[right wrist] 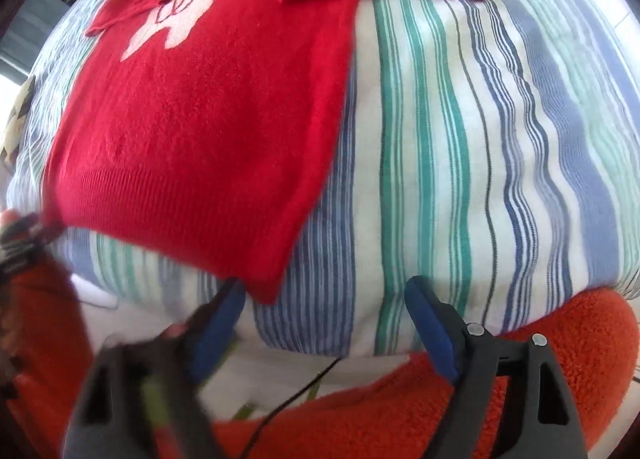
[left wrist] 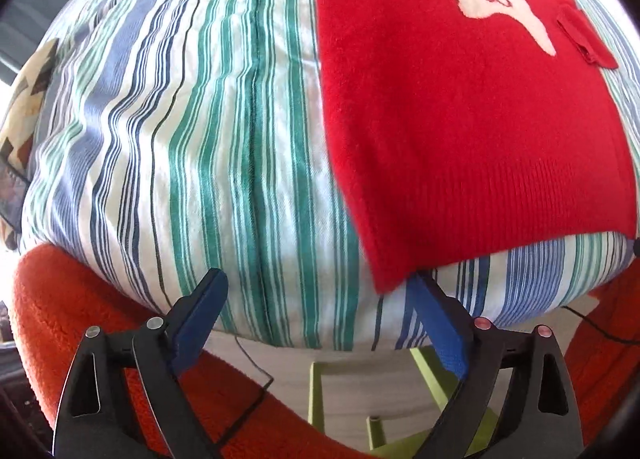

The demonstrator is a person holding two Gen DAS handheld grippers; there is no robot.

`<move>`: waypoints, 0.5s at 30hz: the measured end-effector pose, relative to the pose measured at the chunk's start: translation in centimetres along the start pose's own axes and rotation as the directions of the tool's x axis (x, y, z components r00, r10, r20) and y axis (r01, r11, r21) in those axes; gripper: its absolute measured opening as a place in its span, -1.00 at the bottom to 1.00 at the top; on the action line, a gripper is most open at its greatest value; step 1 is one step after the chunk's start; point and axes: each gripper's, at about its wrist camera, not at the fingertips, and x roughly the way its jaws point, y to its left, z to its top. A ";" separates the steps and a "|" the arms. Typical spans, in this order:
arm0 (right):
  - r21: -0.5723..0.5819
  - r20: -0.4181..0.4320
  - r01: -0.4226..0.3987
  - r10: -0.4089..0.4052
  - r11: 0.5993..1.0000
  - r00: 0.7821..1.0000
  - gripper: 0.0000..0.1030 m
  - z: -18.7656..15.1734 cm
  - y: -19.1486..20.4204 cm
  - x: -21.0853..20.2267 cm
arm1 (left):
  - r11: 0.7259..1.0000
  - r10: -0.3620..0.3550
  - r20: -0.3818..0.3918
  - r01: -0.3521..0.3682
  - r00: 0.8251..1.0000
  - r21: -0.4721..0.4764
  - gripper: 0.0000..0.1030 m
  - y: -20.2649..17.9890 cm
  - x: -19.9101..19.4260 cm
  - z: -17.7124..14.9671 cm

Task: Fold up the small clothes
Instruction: 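Pull the hem taut and open both grippers to flatten the sweater, then grasp a sweater sleeve cuff with the right gripper and pull it straight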

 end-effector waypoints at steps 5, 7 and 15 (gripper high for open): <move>-0.026 0.147 0.085 -0.081 0.996 0.986 0.58 0.7 -2.8 -6.0 | 0.998 -0.025 0.073 0.029 0.997 -0.054 0.77 2.7 -3.9 -1.4; -0.060 0.270 0.177 -0.155 0.982 0.950 0.58 2.4 -3.0 -9.1 | 0.996 -0.003 0.114 0.013 0.993 -0.086 0.77 3.8 -5.6 -1.2; -0.424 0.400 0.142 0.045 0.894 0.915 0.04 13.2 2.4 -6.2 | 0.980 -0.007 0.205 0.048 0.979 -0.191 0.77 6.3 -8.1 -1.1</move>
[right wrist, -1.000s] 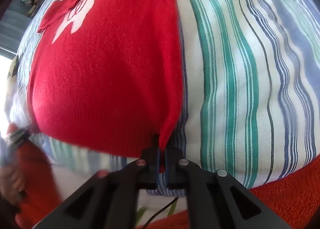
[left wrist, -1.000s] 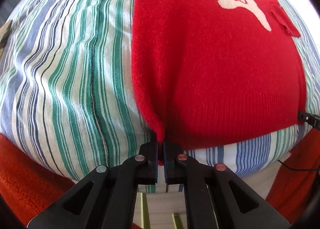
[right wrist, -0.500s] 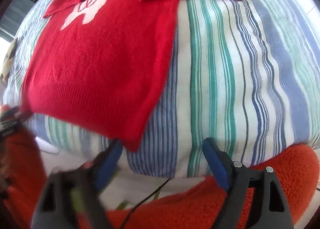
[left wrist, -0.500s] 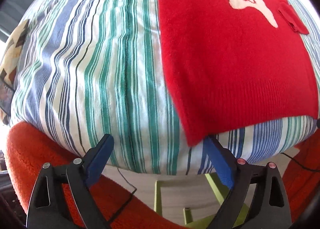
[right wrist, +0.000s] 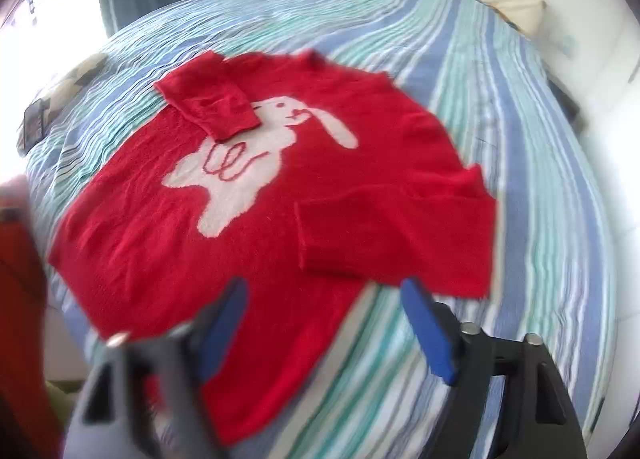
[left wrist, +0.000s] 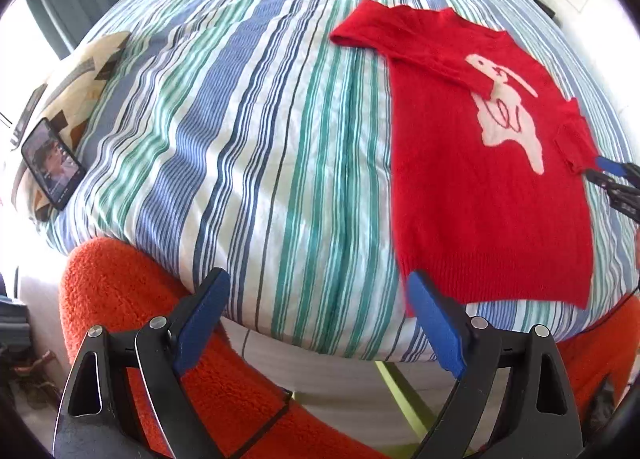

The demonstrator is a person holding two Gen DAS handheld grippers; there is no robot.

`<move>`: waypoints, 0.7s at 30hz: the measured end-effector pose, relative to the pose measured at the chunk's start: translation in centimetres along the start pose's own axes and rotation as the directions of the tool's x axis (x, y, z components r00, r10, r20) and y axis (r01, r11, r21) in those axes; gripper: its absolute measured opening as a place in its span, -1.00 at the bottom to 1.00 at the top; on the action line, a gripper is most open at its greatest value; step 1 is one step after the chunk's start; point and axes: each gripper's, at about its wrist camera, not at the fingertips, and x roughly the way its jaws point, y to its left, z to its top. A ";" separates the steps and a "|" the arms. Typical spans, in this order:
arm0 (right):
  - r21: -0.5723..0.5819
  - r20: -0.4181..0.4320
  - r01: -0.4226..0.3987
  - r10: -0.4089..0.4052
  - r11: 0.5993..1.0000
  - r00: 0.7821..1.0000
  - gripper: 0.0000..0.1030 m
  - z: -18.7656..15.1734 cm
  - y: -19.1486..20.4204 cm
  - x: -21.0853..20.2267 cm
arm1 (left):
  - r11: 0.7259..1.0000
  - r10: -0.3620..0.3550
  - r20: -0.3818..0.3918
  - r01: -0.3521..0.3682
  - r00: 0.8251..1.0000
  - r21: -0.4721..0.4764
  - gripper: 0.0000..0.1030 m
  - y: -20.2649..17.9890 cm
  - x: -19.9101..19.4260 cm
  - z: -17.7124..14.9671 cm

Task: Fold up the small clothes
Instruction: 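Grasp a sweater sleeve cuff with the right gripper and pull it straight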

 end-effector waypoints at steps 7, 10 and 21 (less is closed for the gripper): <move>0.001 -0.083 -0.029 0.029 1.000 0.996 -0.41 0.0 -0.2 9.0 | 0.998 0.049 -0.040 -0.050 0.998 -0.034 0.77 1.5 1.0 -0.9; 0.160 -0.017 -0.040 0.044 0.986 0.999 -0.88 -1.0 -4.0 6.4 | 0.998 0.039 -0.055 -0.042 0.998 -0.056 0.77 2.1 1.3 -1.0; 0.841 0.053 0.143 -0.343 0.521 0.938 -0.88 -16.5 -30.0 -9.3 | 1.000 0.018 -0.051 -0.018 0.999 0.002 0.77 -1.0 1.3 -0.3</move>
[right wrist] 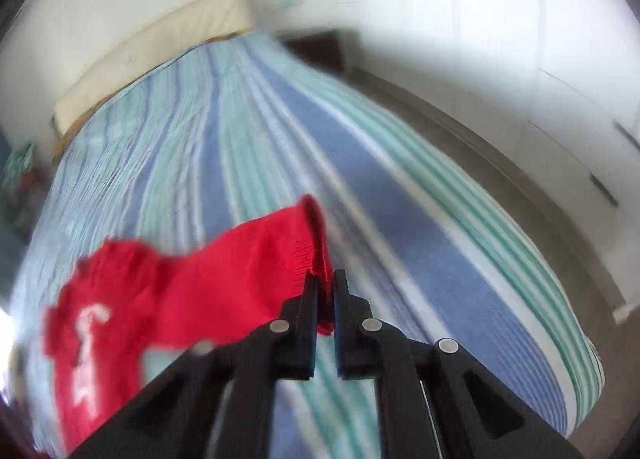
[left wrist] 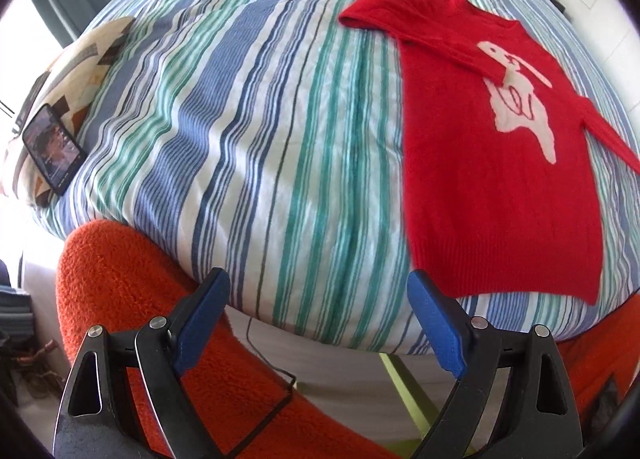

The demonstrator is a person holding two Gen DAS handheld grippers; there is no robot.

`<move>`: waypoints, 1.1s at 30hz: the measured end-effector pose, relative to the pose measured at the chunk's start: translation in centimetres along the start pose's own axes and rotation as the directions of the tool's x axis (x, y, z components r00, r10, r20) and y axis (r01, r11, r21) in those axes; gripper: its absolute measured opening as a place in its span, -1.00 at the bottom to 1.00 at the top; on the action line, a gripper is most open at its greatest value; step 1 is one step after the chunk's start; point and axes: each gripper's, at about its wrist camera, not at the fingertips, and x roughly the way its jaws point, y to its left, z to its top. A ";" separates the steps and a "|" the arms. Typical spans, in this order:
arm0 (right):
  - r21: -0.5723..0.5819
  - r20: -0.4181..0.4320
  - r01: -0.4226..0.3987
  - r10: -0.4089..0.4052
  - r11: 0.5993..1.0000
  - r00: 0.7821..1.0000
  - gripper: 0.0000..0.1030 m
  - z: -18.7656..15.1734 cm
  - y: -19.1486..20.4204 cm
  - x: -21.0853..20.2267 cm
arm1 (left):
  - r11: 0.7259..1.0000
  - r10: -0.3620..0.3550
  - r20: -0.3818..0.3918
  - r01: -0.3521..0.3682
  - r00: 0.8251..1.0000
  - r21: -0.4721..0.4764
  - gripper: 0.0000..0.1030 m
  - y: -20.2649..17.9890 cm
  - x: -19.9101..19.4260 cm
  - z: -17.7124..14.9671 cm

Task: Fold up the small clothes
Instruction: 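Grasp a sweater sleeve cuff with the right gripper and pull it straight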

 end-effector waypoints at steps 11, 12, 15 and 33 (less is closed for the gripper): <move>0.133 -0.155 0.045 -0.024 0.990 0.988 -0.96 -5.2 -5.1 5.3 | 0.995 0.040 0.014 -0.041 0.999 0.091 0.77 -2.0 -1.2 0.1; 0.142 -0.144 0.021 0.000 0.990 0.990 -0.93 -5.4 -4.9 5.3 | 0.995 0.043 0.011 -0.044 0.999 0.087 0.77 -1.9 -1.2 0.2; 0.282 -0.176 -0.098 0.152 0.954 0.973 -0.57 -6.2 -5.3 4.8 | 0.997 0.044 0.002 -0.044 0.999 0.071 0.77 -1.8 -0.8 0.2; 0.670 -0.084 0.008 0.066 0.742 0.994 -0.92 -11.2 -7.2 5.7 | 0.997 0.050 -0.015 -0.049 0.999 0.060 0.77 -0.9 0.0 -0.1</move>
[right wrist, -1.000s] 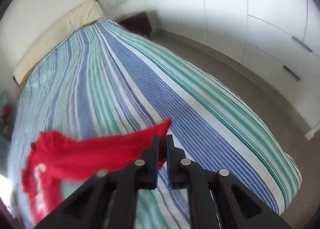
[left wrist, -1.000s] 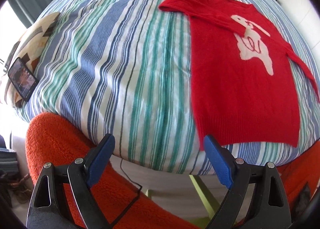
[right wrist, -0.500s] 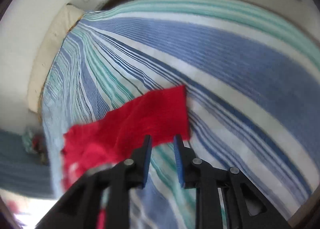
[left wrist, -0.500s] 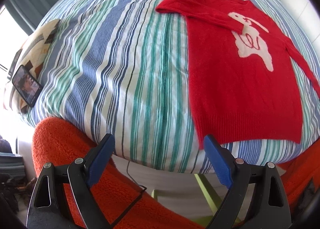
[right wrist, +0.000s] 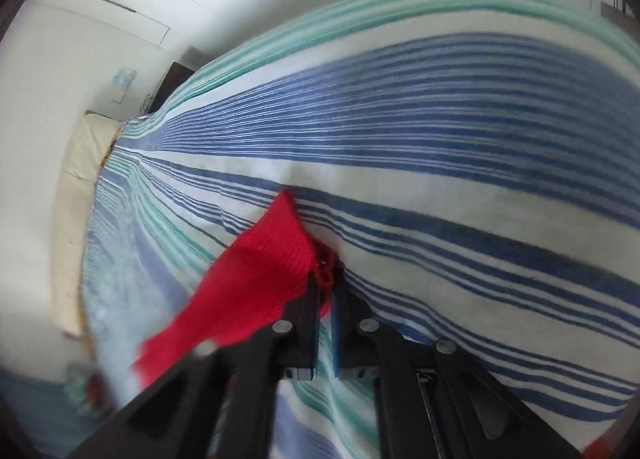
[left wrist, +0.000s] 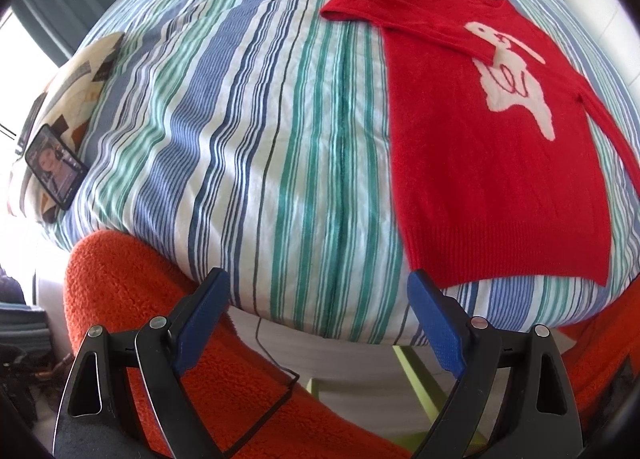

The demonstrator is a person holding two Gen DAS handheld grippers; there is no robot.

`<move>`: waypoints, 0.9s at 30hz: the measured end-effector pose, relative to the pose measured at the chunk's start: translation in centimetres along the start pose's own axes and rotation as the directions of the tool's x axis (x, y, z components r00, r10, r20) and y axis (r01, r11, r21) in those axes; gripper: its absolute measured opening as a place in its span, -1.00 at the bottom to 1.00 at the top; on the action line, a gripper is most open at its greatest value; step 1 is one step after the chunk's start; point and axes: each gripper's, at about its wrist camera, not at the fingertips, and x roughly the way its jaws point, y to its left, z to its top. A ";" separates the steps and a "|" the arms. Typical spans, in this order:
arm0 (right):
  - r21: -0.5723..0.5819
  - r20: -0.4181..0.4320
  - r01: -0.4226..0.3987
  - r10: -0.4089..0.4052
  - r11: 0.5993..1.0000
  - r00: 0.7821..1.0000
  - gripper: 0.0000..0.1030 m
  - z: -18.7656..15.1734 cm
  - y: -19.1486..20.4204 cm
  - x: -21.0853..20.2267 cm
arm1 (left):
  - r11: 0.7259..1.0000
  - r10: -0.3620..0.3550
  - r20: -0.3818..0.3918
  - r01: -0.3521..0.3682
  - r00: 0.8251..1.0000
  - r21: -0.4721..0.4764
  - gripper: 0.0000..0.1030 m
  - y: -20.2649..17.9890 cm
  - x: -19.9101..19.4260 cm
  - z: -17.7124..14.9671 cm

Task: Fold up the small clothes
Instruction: 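Grasp a sweater sleeve cuff with the right gripper and pull it straight, then open the right gripper to release the straightened sleeve, then grasp the other sleeve cuff with the left gripper and lay it across the body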

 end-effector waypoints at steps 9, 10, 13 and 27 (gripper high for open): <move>-0.272 0.031 0.192 -0.191 0.943 0.981 -0.77 -0.1 3.2 1.1 | 0.987 0.001 0.089 -0.015 0.996 0.158 0.77 -2.3 -1.9 3.0; -0.314 0.037 0.201 -0.200 0.928 0.979 -0.68 -0.4 3.8 1.1 | 0.984 -0.015 0.125 -0.007 0.992 0.178 0.77 -2.5 -2.9 4.0; -0.376 0.046 0.166 -0.160 0.912 0.986 0.30 -1.1 4.9 -0.8 | 0.967 -0.076 0.248 0.011 0.966 0.253 0.79 -3.7 -6.3 7.5; -0.627 0.004 -0.014 0.022 0.779 1.000 0.45 -11.3 2.3 -13.1 | 0.613 -0.153 0.176 -0.046 0.972 0.789 0.34 -22.7 5.5 15.6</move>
